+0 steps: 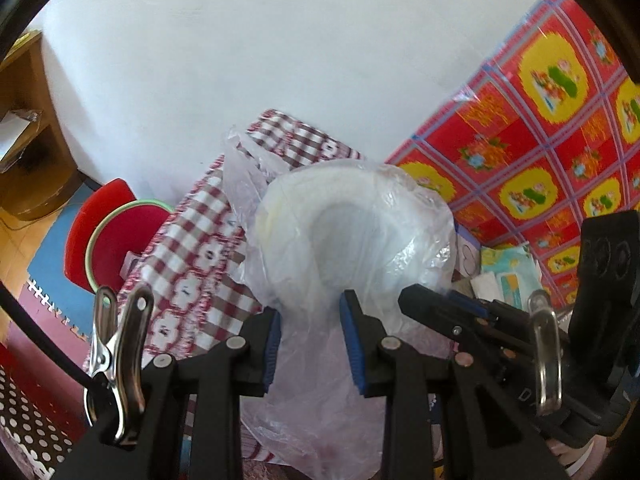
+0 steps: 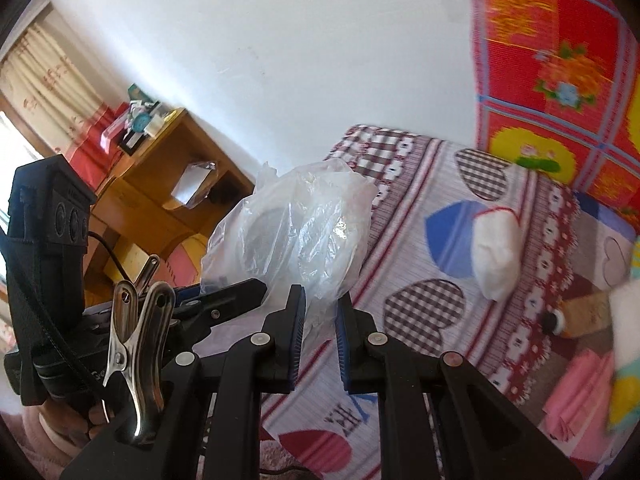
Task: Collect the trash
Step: 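Carry the clear plastic bag with both tools over the red bucket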
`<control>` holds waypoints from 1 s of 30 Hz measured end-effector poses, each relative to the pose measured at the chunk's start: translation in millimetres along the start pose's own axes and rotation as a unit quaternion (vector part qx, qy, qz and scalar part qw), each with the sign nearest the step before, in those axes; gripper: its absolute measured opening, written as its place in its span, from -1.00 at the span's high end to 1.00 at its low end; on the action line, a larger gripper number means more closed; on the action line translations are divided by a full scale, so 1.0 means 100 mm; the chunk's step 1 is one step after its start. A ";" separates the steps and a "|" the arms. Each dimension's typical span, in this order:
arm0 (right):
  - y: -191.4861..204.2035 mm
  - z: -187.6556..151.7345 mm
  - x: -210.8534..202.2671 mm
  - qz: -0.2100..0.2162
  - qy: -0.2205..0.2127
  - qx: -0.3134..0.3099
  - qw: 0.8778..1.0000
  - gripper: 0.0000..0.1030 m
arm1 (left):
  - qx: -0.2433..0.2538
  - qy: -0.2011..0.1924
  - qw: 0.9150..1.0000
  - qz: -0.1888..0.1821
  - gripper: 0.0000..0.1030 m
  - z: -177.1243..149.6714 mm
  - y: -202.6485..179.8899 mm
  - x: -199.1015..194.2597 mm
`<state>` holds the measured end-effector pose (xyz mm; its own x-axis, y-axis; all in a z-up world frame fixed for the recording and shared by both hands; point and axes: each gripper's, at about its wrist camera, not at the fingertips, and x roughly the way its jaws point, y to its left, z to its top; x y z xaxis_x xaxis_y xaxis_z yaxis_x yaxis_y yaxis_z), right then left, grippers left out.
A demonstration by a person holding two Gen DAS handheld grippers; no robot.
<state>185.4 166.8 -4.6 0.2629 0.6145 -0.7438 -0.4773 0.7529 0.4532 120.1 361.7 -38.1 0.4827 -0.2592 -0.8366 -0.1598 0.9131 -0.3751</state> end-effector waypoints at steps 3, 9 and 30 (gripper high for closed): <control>0.11 0.05 0.09 0.003 0.005 -0.007 1.000 0.69 | -0.010 -0.003 1.000 0.003 0.42 0.03 0.13 -0.03; 0.32 0.14 0.26 0.005 0.017 -0.025 1.000 0.69 | -0.023 -0.008 1.000 0.007 0.42 0.09 0.37 -0.06; 0.89 0.48 0.97 0.014 0.055 -0.060 0.997 0.69 | -0.077 -0.013 0.997 0.022 0.42 0.32 1.26 -0.06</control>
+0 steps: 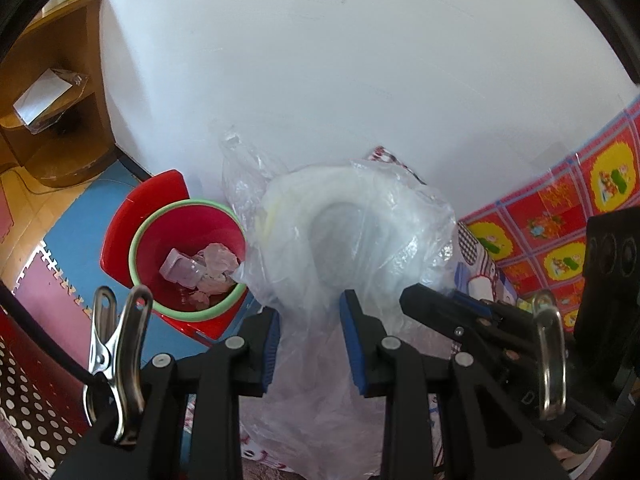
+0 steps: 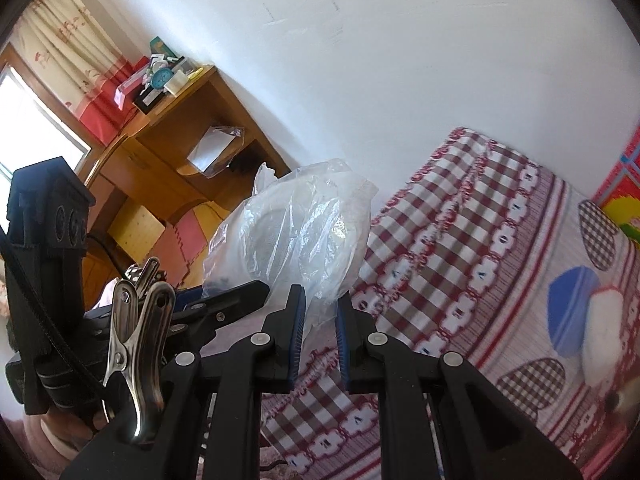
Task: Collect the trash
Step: 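Carry the clear plastic bag with both tools over the red bucket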
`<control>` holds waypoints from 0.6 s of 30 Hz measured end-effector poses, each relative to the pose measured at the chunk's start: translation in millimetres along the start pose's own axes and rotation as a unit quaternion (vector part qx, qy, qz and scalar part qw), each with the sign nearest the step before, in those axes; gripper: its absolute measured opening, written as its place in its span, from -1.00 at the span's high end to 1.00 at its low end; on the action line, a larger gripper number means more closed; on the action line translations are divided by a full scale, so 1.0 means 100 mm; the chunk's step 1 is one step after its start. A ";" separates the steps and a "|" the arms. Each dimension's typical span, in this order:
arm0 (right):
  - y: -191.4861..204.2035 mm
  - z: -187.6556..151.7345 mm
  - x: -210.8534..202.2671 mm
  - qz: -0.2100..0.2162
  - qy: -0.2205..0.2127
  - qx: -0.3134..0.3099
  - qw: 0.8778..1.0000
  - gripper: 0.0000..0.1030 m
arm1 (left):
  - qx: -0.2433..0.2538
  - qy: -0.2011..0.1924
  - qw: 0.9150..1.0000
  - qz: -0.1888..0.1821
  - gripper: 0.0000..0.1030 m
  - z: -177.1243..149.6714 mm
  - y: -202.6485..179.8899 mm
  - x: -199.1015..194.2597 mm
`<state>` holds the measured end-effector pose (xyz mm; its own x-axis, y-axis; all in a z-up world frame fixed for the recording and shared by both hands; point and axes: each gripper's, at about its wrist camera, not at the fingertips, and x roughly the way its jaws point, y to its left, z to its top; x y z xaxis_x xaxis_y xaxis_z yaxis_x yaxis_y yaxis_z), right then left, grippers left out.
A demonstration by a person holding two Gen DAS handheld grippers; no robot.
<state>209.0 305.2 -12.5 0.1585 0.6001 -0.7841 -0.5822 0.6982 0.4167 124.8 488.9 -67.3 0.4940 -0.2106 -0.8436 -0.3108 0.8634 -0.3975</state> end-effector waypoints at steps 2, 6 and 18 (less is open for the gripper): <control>0.05 0.06 0.07 0.000 0.003 -0.005 1.000 0.69 | 0.001 -0.003 1.000 0.004 0.42 0.04 0.06 0.00; 0.14 0.17 0.21 0.000 0.006 -0.012 1.000 0.69 | 0.009 -0.015 1.000 0.016 0.42 0.14 0.17 0.02; 0.32 0.46 0.73 -0.009 0.028 -0.018 0.999 0.69 | -0.004 -0.008 1.000 0.023 0.42 0.35 0.51 0.20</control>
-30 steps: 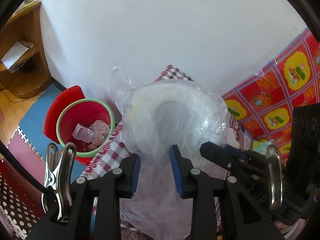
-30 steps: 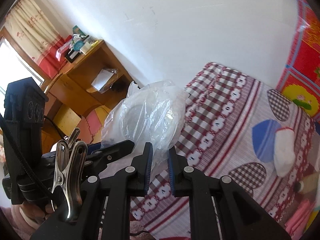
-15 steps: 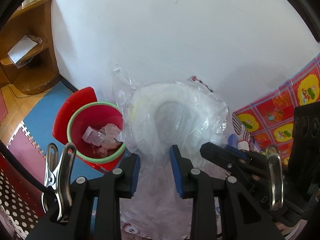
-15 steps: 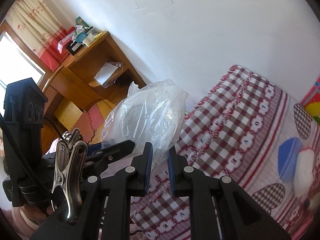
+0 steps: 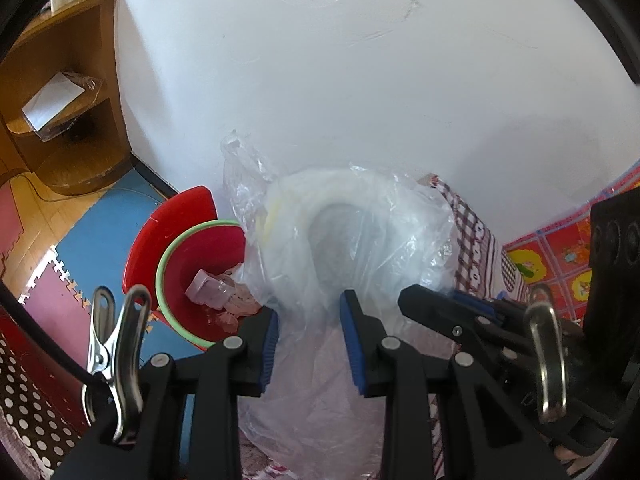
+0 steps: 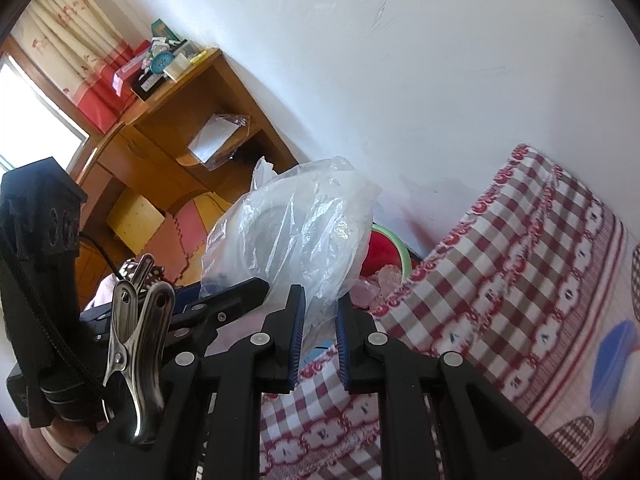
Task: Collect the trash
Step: 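Carry the clear plastic bag with both tools over the red bucket, then open both tools to drop the bag into the red bucket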
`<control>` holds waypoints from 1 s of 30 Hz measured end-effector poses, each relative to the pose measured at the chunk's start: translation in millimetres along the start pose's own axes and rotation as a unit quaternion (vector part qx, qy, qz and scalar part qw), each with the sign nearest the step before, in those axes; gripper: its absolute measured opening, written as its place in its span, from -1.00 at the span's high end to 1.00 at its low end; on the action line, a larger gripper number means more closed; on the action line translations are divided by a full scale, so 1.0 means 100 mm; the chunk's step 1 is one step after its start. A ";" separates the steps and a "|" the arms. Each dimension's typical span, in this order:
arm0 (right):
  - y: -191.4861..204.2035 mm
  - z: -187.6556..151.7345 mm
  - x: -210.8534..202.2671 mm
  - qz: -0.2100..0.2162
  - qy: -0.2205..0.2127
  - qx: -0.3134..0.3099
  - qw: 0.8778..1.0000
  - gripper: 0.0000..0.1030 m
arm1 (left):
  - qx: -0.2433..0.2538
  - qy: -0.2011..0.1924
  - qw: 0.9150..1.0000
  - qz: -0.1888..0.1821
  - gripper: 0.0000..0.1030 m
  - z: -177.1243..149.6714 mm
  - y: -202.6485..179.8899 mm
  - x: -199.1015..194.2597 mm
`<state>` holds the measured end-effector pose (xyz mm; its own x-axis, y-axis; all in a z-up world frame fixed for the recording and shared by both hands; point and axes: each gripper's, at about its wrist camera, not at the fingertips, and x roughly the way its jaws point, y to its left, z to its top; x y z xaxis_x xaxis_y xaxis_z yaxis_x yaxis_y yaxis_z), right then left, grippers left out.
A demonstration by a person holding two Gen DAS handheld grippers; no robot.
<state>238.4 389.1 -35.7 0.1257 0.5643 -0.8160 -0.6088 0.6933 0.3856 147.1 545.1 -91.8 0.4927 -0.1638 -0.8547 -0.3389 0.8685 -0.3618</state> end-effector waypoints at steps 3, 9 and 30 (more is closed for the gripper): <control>0.03 0.06 0.13 -0.009 0.006 -0.004 1.000 0.69 | -0.006 0.007 1.000 0.001 0.42 0.05 0.07 0.10; 0.04 0.16 0.39 -0.014 0.021 0.002 1.000 0.68 | -0.016 0.018 1.000 -0.004 0.42 0.10 0.20 0.24; -0.01 0.42 1.02 -0.041 0.050 0.025 0.998 0.68 | -0.025 0.061 0.998 0.017 0.34 0.27 0.49 0.71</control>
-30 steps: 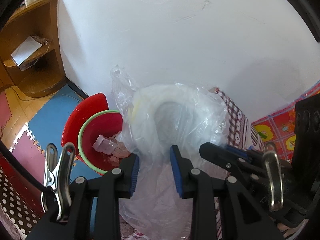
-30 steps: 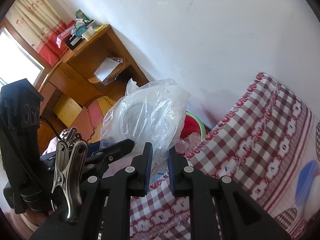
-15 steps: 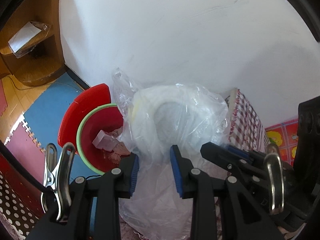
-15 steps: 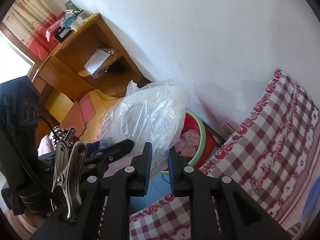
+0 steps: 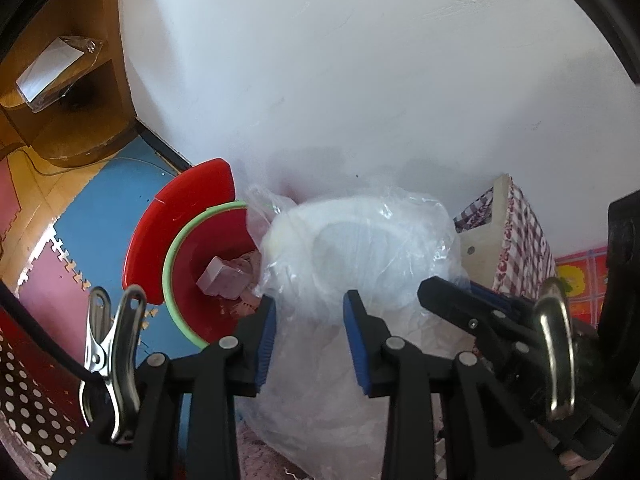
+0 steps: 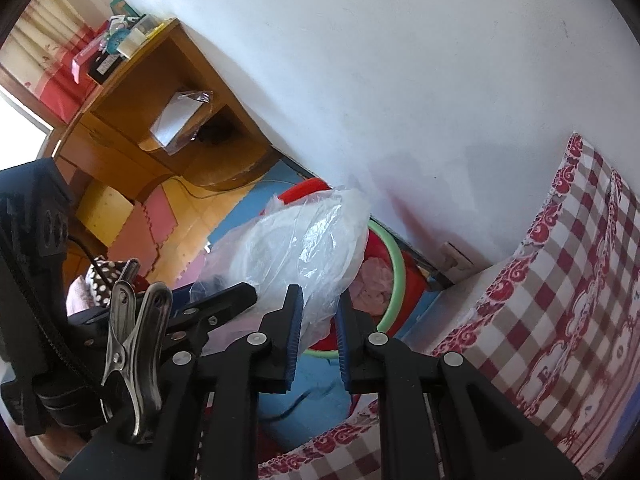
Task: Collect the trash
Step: 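Open both tools to drop the bag into the red bucket, then move both open tools back toward the items on the bed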
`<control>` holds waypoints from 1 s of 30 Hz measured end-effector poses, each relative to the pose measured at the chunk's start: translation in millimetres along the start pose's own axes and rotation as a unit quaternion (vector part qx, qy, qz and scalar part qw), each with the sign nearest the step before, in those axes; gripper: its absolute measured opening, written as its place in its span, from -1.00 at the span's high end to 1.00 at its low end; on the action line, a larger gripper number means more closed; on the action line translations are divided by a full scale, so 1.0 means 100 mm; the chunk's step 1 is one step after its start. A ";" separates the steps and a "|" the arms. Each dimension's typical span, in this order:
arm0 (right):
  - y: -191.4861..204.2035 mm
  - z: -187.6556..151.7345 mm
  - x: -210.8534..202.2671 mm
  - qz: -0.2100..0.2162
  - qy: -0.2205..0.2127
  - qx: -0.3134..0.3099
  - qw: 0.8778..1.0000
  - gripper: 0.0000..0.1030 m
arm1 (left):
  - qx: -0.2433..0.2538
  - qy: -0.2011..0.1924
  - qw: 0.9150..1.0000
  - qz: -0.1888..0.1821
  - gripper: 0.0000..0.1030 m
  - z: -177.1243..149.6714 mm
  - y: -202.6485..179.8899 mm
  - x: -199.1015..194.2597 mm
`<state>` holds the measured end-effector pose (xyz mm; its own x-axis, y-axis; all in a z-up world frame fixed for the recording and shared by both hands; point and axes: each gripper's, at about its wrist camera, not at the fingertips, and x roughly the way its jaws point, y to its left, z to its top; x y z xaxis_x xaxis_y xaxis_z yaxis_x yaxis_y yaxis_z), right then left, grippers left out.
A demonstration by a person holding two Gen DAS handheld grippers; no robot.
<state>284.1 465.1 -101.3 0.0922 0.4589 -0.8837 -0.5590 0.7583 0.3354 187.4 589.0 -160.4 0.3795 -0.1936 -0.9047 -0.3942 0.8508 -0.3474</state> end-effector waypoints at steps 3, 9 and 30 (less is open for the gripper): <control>-0.05 -0.01 0.02 0.002 0.003 0.006 1.000 0.68 | 0.001 0.000 1.000 0.004 0.32 0.01 0.00 0.02; -0.16 -0.02 0.00 0.008 0.002 0.012 1.000 0.67 | 0.014 -0.007 1.000 0.027 0.28 0.03 -0.02 0.00; -0.15 -0.17 -0.21 0.017 -0.010 0.023 1.000 0.66 | 0.021 -0.012 0.999 0.030 0.26 -0.04 -0.01 -0.16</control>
<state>276.7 436.1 -92.9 0.0907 0.4932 -0.8652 -0.5230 0.7629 0.3801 178.2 589.6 -146.5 0.3753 -0.1299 -0.9177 -0.3816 0.8807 -0.2807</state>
